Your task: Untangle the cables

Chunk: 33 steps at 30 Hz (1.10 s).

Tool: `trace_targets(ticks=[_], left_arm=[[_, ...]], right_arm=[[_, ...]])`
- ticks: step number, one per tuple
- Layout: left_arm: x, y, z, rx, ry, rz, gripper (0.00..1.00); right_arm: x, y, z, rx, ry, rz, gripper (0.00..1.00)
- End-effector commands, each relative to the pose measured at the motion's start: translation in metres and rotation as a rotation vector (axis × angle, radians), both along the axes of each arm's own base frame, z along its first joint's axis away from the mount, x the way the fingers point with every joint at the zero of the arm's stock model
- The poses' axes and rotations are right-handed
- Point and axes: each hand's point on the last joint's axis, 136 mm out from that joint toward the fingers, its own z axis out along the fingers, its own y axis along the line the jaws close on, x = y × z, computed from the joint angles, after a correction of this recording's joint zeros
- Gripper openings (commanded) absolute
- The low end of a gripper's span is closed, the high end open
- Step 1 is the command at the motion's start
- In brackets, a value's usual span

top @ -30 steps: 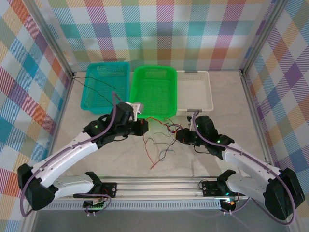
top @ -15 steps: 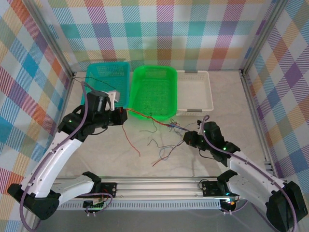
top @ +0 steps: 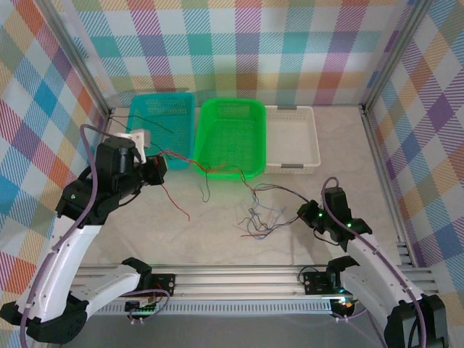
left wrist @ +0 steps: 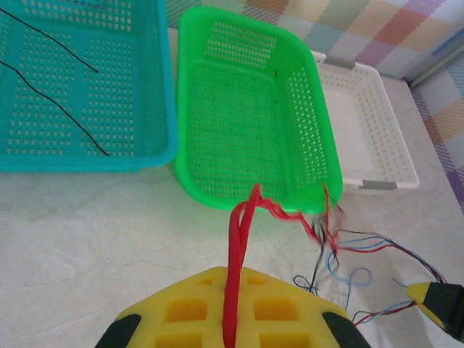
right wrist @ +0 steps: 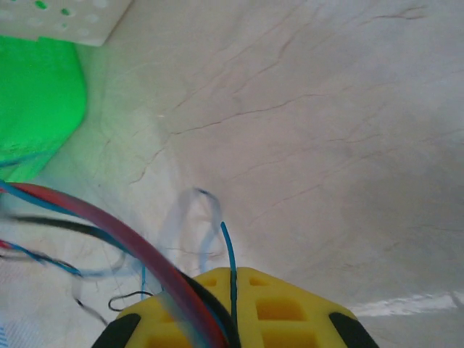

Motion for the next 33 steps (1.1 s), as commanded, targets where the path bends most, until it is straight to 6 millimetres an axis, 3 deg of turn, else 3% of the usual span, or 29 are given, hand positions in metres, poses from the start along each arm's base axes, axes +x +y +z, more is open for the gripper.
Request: trace_targets(ticks=[1, 10, 18, 20, 26, 33], left_arm=[[-0.003, 0.017, 0.014, 0.034, -0.044, 0.058, 0.00], [-0.006, 0.013, 0.018, 0.002, -0.053, 0.037, 0.00], [-0.006, -0.015, 0.006, -0.115, -0.016, -0.064, 0.00], [-0.005, -0.024, 0.001, -0.153, 0.003, -0.090, 0.00], [-0.002, -0.050, -0.018, -0.254, 0.071, -0.165, 0.00], [-0.001, -0.082, -0.036, -0.271, 0.116, -0.254, 0.00]], right_arm=[[-0.012, -0.008, -0.012, -0.012, 0.069, -0.022, 0.00], [-0.006, -0.016, -0.003, -0.036, 0.071, -0.038, 0.00], [0.013, 0.017, 0.027, 0.099, -0.035, 0.101, 0.01], [0.017, 0.029, 0.042, 0.144, -0.081, 0.155, 0.14], [0.020, 0.060, 0.094, 0.144, -0.255, 0.327, 0.38], [0.022, 0.093, 0.129, 0.143, -0.363, 0.469, 0.53]])
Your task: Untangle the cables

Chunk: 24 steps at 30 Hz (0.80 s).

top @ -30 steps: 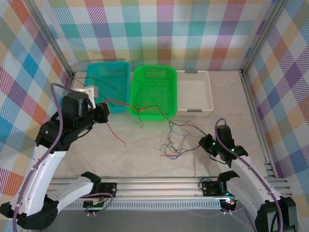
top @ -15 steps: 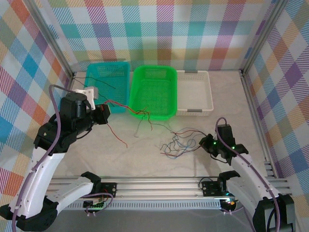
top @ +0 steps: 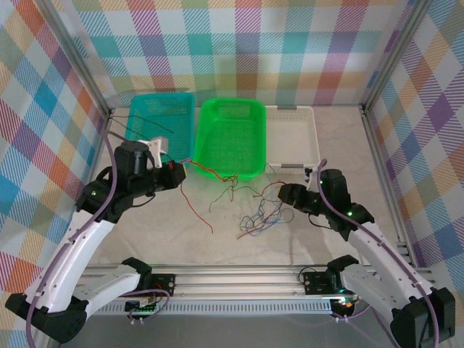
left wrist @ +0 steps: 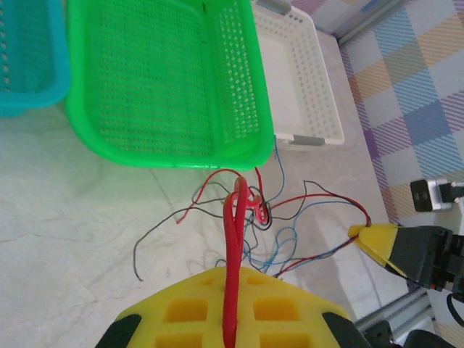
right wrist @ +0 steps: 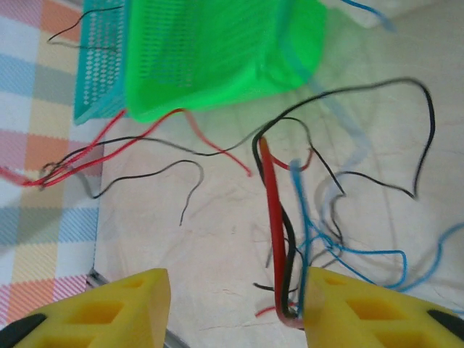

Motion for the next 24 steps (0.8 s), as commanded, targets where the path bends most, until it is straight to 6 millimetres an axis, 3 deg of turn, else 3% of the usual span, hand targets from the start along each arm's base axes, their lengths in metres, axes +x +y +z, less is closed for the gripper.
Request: trace_targets(ticks=[1, 10, 14, 24], left_arm=[[0.000, -0.026, 0.005, -0.052, -0.021, -0.076, 0.00], [0.000, -0.055, -0.013, -0.027, -0.008, -0.138, 0.00], [0.001, -0.060, -0.019, -0.022, 0.000, -0.144, 0.00], [-0.004, -0.082, -0.025, -0.049, 0.013, -0.222, 0.00]], right_arm=[[0.004, 0.021, 0.026, 0.012, -0.103, 0.097, 0.54], [-0.007, 0.069, 0.059, 0.098, -0.202, 0.276, 0.60], [-0.008, 0.074, 0.049, -0.001, -0.205, 0.288, 0.60], [-0.011, 0.097, 0.036, -0.028, -0.217, 0.333, 0.56]])
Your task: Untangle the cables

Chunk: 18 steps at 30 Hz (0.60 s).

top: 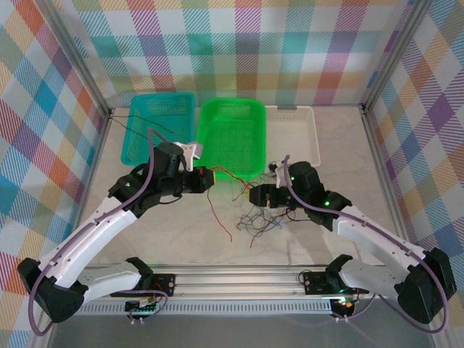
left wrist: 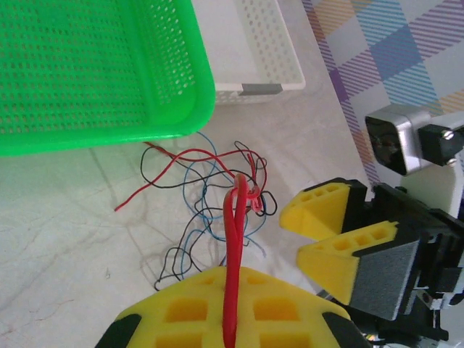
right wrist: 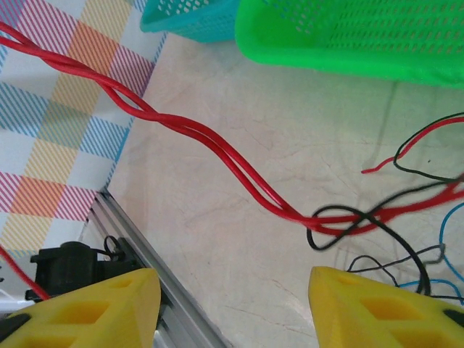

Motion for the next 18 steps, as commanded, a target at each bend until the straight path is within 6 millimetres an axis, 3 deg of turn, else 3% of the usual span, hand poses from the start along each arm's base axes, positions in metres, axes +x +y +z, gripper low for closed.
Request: trace_targets(ticks=[1, 8, 12, 18], left_arm=[[-0.002, -0.010, 0.002, -0.047, -0.001, -0.026, 0.00], [0.000, -0.012, -0.010, -0.044, 0.022, -0.002, 0.00], [-0.003, -0.015, -0.013, -0.039, 0.029, -0.027, 0.00], [-0.015, -0.022, -0.027, -0.011, 0.066, -0.116, 0.00]], right_arm=[[0.006, 0.010, 0.014, 0.027, -0.068, 0.014, 0.56], [-0.014, 0.037, 0.024, 0.122, -0.088, 0.117, 0.54], [-0.007, 0.026, 0.019, 0.050, -0.113, 0.052, 0.53], [0.002, 0.010, 0.045, 0.035, -0.221, -0.029, 0.49]])
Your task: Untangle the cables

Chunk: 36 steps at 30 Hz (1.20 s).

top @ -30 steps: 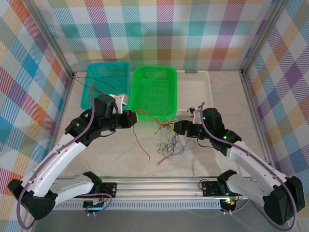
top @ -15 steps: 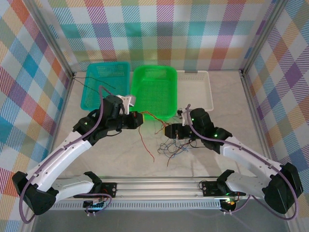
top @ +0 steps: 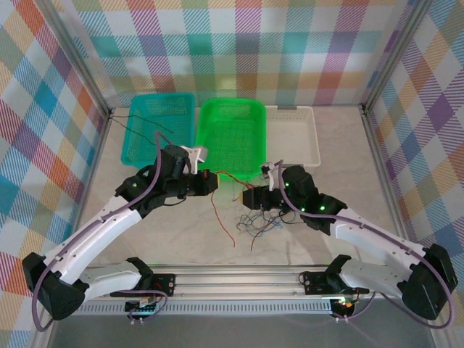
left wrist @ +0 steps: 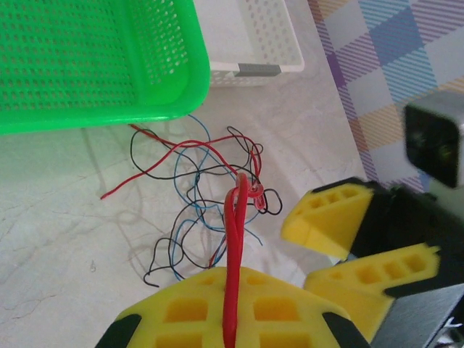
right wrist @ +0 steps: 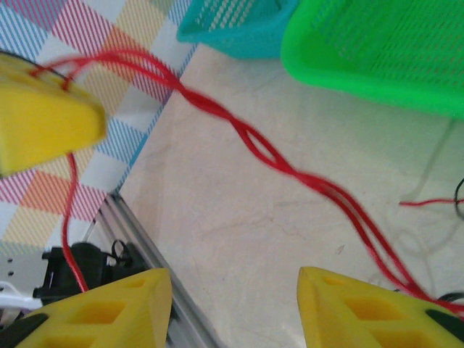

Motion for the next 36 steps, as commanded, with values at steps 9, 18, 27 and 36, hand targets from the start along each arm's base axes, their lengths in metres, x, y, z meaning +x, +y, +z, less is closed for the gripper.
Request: trace_targets(ticks=[9, 18, 27, 36], left_arm=[[-0.040, -0.034, -0.005, -0.036, 0.012, -0.264, 0.00], [-0.051, -0.042, 0.005, -0.070, -0.014, -0.332, 0.00], [-0.059, -0.048, 0.015, -0.120, -0.034, -0.389, 0.00], [-0.059, -0.047, 0.017, -0.118, -0.044, -0.393, 0.00]], right_arm=[[0.017, 0.014, 0.018, -0.020, -0.113, 0.026, 0.55], [0.019, 0.020, 0.006, -0.029, -0.123, 0.053, 0.43], [0.005, 0.018, 0.018, 0.066, -0.169, 0.090, 0.53], [-0.007, 0.023, 0.012, 0.095, -0.147, 0.160, 0.58]])
